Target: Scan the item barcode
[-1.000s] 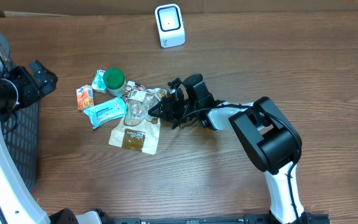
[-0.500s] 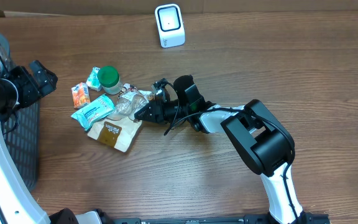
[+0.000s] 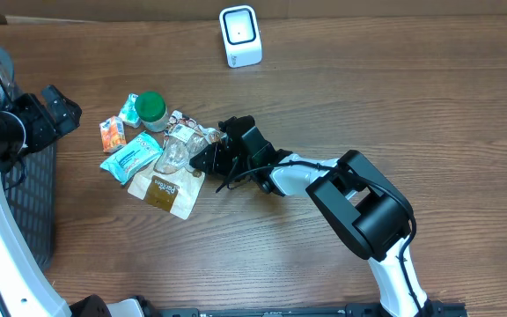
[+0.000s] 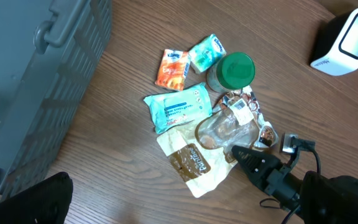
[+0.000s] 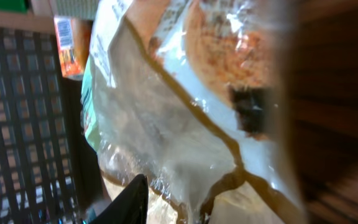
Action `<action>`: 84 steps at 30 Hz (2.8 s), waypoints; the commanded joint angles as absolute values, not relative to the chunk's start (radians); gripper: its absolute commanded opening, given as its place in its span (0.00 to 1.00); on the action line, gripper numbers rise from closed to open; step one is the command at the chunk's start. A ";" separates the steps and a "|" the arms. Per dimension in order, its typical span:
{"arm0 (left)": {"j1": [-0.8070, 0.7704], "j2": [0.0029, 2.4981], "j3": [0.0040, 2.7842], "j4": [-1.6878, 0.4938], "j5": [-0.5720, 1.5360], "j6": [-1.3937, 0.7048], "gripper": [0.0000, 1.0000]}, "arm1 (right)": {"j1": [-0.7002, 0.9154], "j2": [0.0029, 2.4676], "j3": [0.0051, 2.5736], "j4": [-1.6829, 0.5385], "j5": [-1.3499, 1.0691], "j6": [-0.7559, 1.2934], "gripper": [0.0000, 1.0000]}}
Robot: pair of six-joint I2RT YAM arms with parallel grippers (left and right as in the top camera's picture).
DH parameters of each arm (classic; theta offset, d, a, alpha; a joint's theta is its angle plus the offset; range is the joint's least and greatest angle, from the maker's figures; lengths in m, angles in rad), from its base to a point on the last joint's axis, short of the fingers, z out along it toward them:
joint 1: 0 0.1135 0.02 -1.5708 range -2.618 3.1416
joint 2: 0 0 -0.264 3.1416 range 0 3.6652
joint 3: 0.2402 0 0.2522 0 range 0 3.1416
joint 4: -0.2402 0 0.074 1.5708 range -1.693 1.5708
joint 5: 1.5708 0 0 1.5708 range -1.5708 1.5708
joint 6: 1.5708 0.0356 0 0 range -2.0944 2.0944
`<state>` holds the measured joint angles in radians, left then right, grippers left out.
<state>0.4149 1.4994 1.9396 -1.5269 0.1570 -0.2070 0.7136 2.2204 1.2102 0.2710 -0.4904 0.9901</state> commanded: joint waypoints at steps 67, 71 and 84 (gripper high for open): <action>-0.114 1.504 1.128 -0.815 0.657 -0.293 0.04 | 0.318 1.897 1.206 -0.742 -0.699 0.003 0.04; -0.212 1.517 1.007 -0.574 0.638 -0.381 0.04 | 0.318 1.897 1.206 -0.739 -0.702 0.014 0.04; -0.356 1.600 0.913 -0.620 0.419 -0.567 0.04 | 0.318 1.897 1.206 -0.739 -0.701 0.026 0.04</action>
<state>-0.3454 1.5684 0.9562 -0.6254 0.3958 -0.5171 0.3214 1.9156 1.2076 -0.7444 -0.6842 0.0261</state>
